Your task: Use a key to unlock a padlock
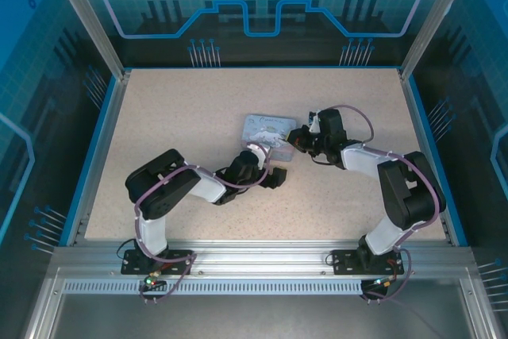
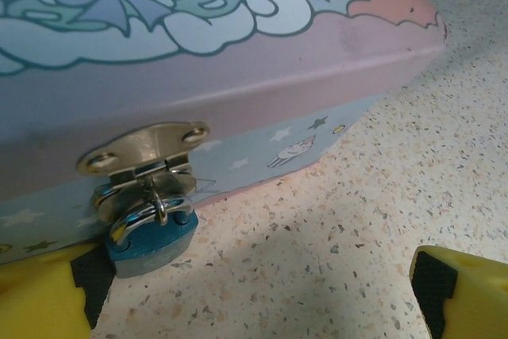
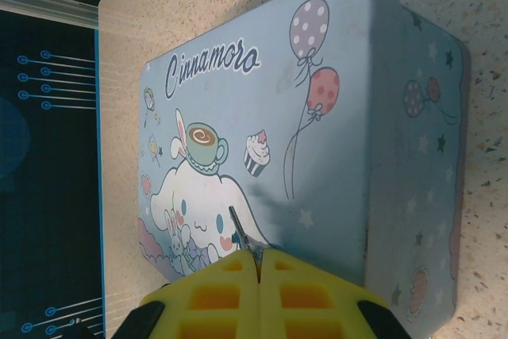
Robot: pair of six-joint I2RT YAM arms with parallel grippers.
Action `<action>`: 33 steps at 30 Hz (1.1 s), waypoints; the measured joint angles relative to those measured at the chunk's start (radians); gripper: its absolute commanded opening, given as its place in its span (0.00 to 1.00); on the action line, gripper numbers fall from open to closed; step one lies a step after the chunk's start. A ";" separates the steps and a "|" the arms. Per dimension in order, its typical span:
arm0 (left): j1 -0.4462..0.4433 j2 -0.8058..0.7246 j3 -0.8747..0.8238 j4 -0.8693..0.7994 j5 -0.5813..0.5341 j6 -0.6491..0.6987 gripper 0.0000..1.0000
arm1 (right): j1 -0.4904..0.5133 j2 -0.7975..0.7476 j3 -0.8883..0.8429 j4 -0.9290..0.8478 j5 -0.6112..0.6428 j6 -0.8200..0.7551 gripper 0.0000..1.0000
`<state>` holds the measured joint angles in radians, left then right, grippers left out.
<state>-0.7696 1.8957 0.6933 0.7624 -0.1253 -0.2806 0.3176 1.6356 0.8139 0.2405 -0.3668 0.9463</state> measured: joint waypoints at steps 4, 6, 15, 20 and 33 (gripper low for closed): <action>0.000 0.004 0.000 0.007 0.006 0.000 0.99 | 0.000 0.007 0.000 0.002 -0.002 0.000 0.00; 0.002 0.006 0.005 0.008 0.017 -0.001 0.98 | 0.000 0.008 0.000 0.005 -0.001 0.000 0.00; 0.013 0.011 0.024 0.027 0.141 -0.059 0.98 | 0.000 0.011 0.000 0.008 -0.001 0.000 0.00; 0.032 0.011 0.024 0.056 0.182 -0.137 0.98 | 0.000 0.011 0.000 0.011 -0.001 0.000 0.00; 0.107 0.095 -0.010 0.331 0.277 -0.357 0.94 | 0.000 0.016 0.000 0.019 -0.003 0.000 0.00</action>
<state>-0.6628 1.9903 0.6834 1.0931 0.1513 -0.6373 0.3176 1.6512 0.8143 0.2592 -0.3695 0.9459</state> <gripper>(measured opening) 0.943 0.063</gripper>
